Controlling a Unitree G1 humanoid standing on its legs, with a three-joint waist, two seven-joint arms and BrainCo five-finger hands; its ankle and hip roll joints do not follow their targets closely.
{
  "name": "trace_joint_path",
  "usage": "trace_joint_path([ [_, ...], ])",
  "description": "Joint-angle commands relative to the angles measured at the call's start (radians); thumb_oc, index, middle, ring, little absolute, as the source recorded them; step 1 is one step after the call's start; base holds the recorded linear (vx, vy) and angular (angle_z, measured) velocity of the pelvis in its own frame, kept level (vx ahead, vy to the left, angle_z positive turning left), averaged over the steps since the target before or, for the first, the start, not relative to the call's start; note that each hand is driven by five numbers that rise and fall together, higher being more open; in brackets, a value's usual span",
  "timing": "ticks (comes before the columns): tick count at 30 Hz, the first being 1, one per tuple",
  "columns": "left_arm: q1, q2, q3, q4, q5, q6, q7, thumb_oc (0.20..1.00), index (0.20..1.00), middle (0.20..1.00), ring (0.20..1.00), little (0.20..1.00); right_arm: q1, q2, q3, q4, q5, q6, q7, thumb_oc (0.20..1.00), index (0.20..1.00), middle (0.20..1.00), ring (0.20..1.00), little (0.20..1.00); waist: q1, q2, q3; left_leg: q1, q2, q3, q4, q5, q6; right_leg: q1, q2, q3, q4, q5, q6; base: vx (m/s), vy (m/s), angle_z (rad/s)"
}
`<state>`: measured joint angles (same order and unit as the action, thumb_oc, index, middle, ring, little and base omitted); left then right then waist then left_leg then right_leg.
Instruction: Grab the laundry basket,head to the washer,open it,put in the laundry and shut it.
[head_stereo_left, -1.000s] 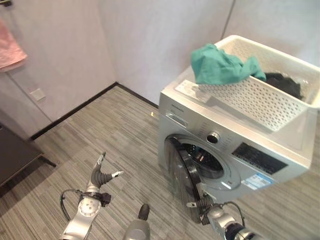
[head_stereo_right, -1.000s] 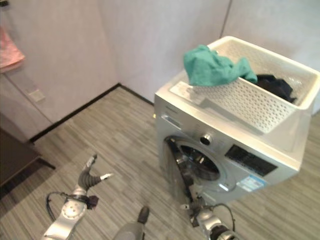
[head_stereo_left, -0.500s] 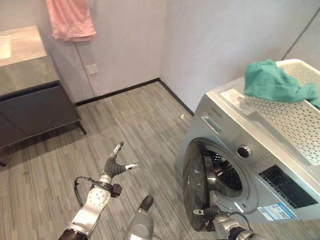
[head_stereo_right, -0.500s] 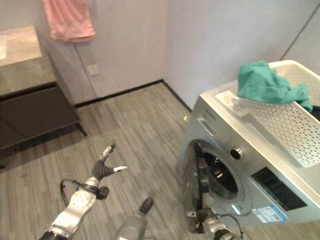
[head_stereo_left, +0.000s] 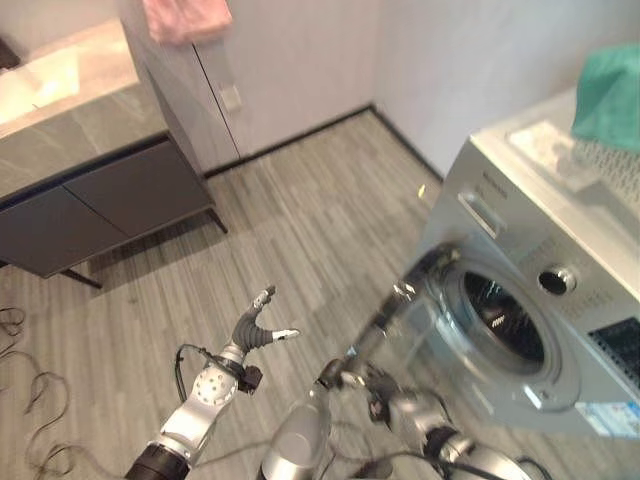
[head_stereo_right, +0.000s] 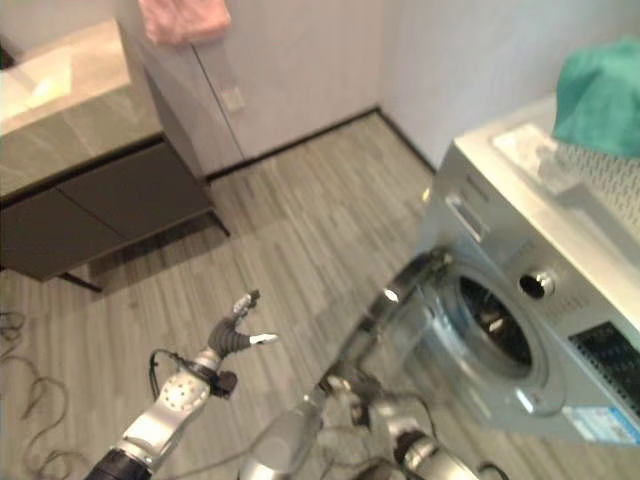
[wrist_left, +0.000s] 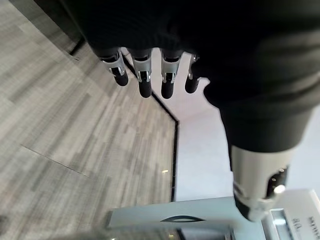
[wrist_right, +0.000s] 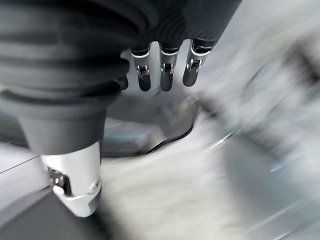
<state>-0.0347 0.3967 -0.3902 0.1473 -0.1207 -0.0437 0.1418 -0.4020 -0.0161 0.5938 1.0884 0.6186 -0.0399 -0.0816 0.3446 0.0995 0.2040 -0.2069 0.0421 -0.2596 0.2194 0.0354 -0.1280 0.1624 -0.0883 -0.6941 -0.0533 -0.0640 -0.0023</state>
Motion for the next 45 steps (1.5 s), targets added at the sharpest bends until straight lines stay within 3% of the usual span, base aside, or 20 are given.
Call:
trace_joint_path([
  [1, 0.000, 0.039, -0.082, -0.112, -0.036, -0.059, -0.034, 1.000, 1.000, 1.000, 1.000, 1.000, -0.090, 0.073, -0.075, 0.017, 0.032, -0.059, 0.029, 1.000, 1.000, 1.000, 1.000, 1.000, 0.003, -0.009, -0.100, 0.132, 0.110, 0.052, -0.193, -0.029, -0.008, -0.123, -0.008, 0.118, 0.089, -0.140, 0.014, 0.08, 0.164, 0.44],
  [9, -0.001, 0.150, -0.050, -0.252, 0.005, -0.113, -0.117, 1.000, 1.000, 1.000, 1.000, 1.000, 0.116, -0.011, -0.149, 0.064, -0.110, -0.034, 0.066, 1.000, 1.000, 1.000, 1.000, 1.000, -0.099, 0.014, -0.157, 0.240, 0.098, 0.149, -0.279, -0.051, 0.022, -0.091, -0.049, 0.177, 0.110, -0.104, 0.044, 0.09, 0.171, 0.01],
  [12, -0.039, 0.184, -0.083, -0.314, -0.141, -0.111, -0.233, 1.000, 1.000, 1.000, 1.000, 1.000, 0.176, -0.051, -0.169, 0.096, -0.176, -0.020, 0.095, 1.000, 1.000, 1.000, 1.000, 1.000, -0.155, 0.022, -0.169, 0.271, 0.101, 0.192, -0.295, -0.062, 0.028, -0.092, -0.050, 0.207, 0.101, -0.088, 0.060, 0.05, 0.076, -0.28],
  [13, -0.045, 0.177, -0.089, -0.336, -0.347, -0.089, -0.298, 1.000, 1.000, 1.000, 1.000, 1.000, 0.220, -0.075, -0.174, 0.123, -0.235, -0.008, 0.117, 1.000, 1.000, 1.000, 1.000, 1.000, -0.188, 0.022, -0.175, 0.277, 0.098, 0.229, -0.296, -0.052, 0.035, -0.103, -0.054, 0.224, 0.089, -0.056, 0.065, 0.01, 0.078, -0.67],
  [14, -0.045, 0.177, -0.088, -0.336, -0.348, -0.089, -0.299, 1.000, 1.000, 1.000, 1.000, 1.000, 0.220, -0.076, -0.174, 0.123, -0.236, -0.008, 0.117, 1.000, 1.000, 1.000, 1.000, 1.000, -0.186, 0.023, -0.175, 0.278, 0.098, 0.231, -0.296, -0.053, 0.035, -0.103, -0.054, 0.226, 0.088, -0.056, 0.065, 0.02, 0.051, -0.90],
  [17, -0.133, 0.031, -0.188, -0.186, -0.761, 0.052, -0.437, 1.000, 1.000, 1.000, 1.000, 1.000, 0.269, -0.128, -0.186, 0.149, -0.329, 0.004, 0.147, 1.000, 1.000, 1.000, 1.000, 1.000, -0.275, 0.005, -0.180, 0.300, 0.107, 0.290, -0.307, -0.054, 0.033, -0.112, -0.038, 0.287, 0.065, -0.040, 0.072, 0.08, -0.016, -0.59],
  [20, -0.204, -0.049, -0.258, -0.113, -0.886, 0.108, -0.475, 1.000, 1.000, 1.000, 1.000, 1.000, 0.270, -0.157, -0.211, 0.171, -0.360, 0.006, 0.143, 1.000, 1.000, 1.000, 1.000, 1.000, -0.312, -0.001, -0.177, 0.301, 0.108, 0.308, -0.307, -0.056, 0.035, -0.118, -0.032, 0.311, 0.051, -0.029, 0.077, 0.04, -0.026, -0.55],
  [21, -0.274, -0.130, -0.301, 0.018, -0.909, 0.105, -0.481, 1.000, 1.000, 1.000, 1.000, 1.000, 0.245, -0.187, -0.230, 0.192, -0.390, 0.011, 0.125, 1.000, 1.000, 1.000, 1.000, 1.000, -0.352, -0.007, -0.165, 0.298, 0.109, 0.335, -0.307, -0.061, 0.036, -0.136, -0.028, 0.345, 0.036, -0.010, 0.086, -0.01, -0.026, -0.47],
  [23, -0.312, -0.158, -0.328, 0.091, -0.899, 0.100, -0.486, 1.000, 1.000, 1.000, 1.000, 1.000, 0.222, -0.201, -0.239, 0.197, -0.389, 0.013, 0.118, 1.000, 1.000, 1.000, 1.000, 1.000, -0.369, -0.008, -0.161, 0.288, 0.109, 0.347, -0.307, -0.060, 0.038, -0.155, -0.026, 0.364, 0.028, 0.002, 0.091, -0.07, 0.000, -0.39],
  [24, -0.379, -0.165, -0.383, 0.207, -0.827, 0.094, -0.499, 1.000, 1.000, 1.000, 1.000, 1.000, 0.209, -0.250, -0.245, 0.177, -0.376, 0.006, 0.126, 1.000, 1.000, 1.000, 1.000, 1.000, -0.410, -0.011, -0.139, 0.277, 0.109, 0.376, -0.307, -0.062, 0.040, -0.198, -0.021, 0.408, 0.026, 0.025, 0.100, -0.09, 0.016, -0.48],
  [27, -0.451, -0.155, -0.423, 0.317, -0.734, 0.095, -0.521, 1.000, 1.000, 1.000, 1.000, 1.000, 0.198, -0.290, -0.261, 0.167, -0.354, 0.008, 0.142, 1.000, 1.000, 1.000, 1.000, 1.000, -0.436, -0.018, -0.126, 0.260, 0.107, 0.407, -0.307, -0.057, 0.040, -0.243, -0.020, 0.441, 0.025, 0.045, 0.104, -0.09, 0.036, -0.76],
  [28, -0.491, -0.168, -0.471, 0.521, -0.482, 0.077, -0.518, 1.000, 1.000, 1.000, 1.000, 1.000, 0.166, -0.295, -0.266, 0.189, -0.353, 0.015, 0.147, 1.000, 1.000, 1.000, 1.000, 1.000, -0.447, -0.027, -0.108, 0.246, 0.110, 0.431, -0.307, -0.054, 0.039, -0.273, -0.016, 0.457, 0.027, 0.050, 0.106, -0.04, 0.015, -0.58],
  [29, -0.491, -0.170, -0.471, 0.524, -0.481, 0.075, -0.519, 1.000, 1.000, 1.000, 1.000, 1.000, 0.166, -0.295, -0.266, 0.190, -0.353, 0.015, 0.147, 1.000, 1.000, 1.000, 1.000, 1.000, -0.446, -0.027, -0.108, 0.246, 0.110, 0.431, -0.307, -0.054, 0.039, -0.274, -0.016, 0.458, 0.027, 0.050, 0.106, -0.07, 0.011, -0.43],
  [30, -0.501, -0.188, -0.492, 0.627, -0.333, 0.059, -0.517, 1.000, 1.000, 1.000, 1.000, 1.000, 0.148, -0.289, -0.264, 0.197, -0.347, 0.023, 0.156, 1.000, 1.000, 1.000, 1.000, 1.000, -0.451, -0.034, -0.099, 0.235, 0.113, 0.442, -0.307, -0.050, 0.039, -0.293, -0.014, 0.466, 0.031, 0.053, 0.106, -0.11, -0.007, -0.28],
  [31, -0.523, -0.250, -0.503, 0.940, -0.010, 0.061, -0.487, 1.000, 1.000, 1.000, 1.000, 1.000, 0.116, -0.277, -0.226, 0.176, -0.353, 0.022, 0.138, 1.000, 1.000, 1.000, 1.000, 1.000, -0.472, -0.059, -0.071, 0.217, 0.117, 0.466, -0.307, -0.043, 0.040, -0.334, -0.006, 0.493, 0.041, 0.064, 0.105, -0.11, -0.007, -0.27],
  [32, -0.524, -0.253, -0.502, 0.944, -0.009, 0.058, -0.486, 1.000, 1.000, 1.000, 1.000, 1.000, 0.115, -0.278, -0.226, 0.176, -0.353, 0.023, 0.138, 1.000, 1.000, 1.000, 1.000, 1.000, -0.471, -0.059, -0.071, 0.217, 0.117, 0.467, -0.307, -0.043, 0.040, -0.335, -0.006, 0.494, 0.042, 0.064, 0.105, -0.17, -0.026, -0.36],
  [33, -0.547, -0.250, -0.464, 1.122, 0.182, 0.076, -0.439, 1.000, 1.000, 1.000, 1.000, 1.000, 0.112, -0.263, -0.186, 0.136, -0.340, 0.030, 0.125, 1.000, 1.000, 1.000, 1.000, 1.000, -0.484, -0.090, -0.051, 0.193, 0.122, 0.482, -0.307, -0.034, 0.038, -0.373, 0.000, 0.510, 0.047, 0.077, 0.100, -0.09, -0.021, -0.36],
  [36, -0.591, -0.175, -0.408, 1.234, 0.333, 0.093, -0.356, 1.000, 1.000, 1.000, 1.000, 1.000, 0.134, -0.267, -0.181, 0.094, -0.301, 0.032, 0.122, 1.000, 1.000, 1.000, 1.000, 1.000, -0.487, -0.119, -0.031, 0.174, 0.134, 0.477, -0.307, -0.040, 0.030, -0.394, 0.005, 0.516, 0.045, 0.075, 0.106, -0.08, -0.042, -0.32],
  [41, -0.765, 0.092, -0.306, 1.225, 0.472, 0.059, -0.207, 1.000, 1.000, 1.000, 1.000, 1.000, 0.244, -0.337, -0.255, -0.096, -0.204, -0.030, 0.118, 1.000, 1.000, 1.000, 1.000, 1.000, -0.476, -0.175, 0.043, 0.072, 0.142, 0.437, -0.307, 0.024, 0.022, -0.448, -0.016, 0.466, 0.026, 0.123, 0.100, -0.12, -0.073, 0.15],
  [45, -0.779, 0.175, -0.230, 1.166, 0.456, 0.042, -0.072, 1.000, 1.000, 1.000, 1.000, 1.000, 0.307, -0.349, -0.272, -0.154, -0.193, -0.071, 0.102, 1.000, 1.000, 1.000, 1.000, 1.000, -0.454, -0.180, 0.076, 0.059, 0.149, 0.409, -0.307, 0.010, 0.014, -0.436, -0.022, 0.438, 0.021, 0.110, 0.114, -0.02, -0.044, 0.35],
])
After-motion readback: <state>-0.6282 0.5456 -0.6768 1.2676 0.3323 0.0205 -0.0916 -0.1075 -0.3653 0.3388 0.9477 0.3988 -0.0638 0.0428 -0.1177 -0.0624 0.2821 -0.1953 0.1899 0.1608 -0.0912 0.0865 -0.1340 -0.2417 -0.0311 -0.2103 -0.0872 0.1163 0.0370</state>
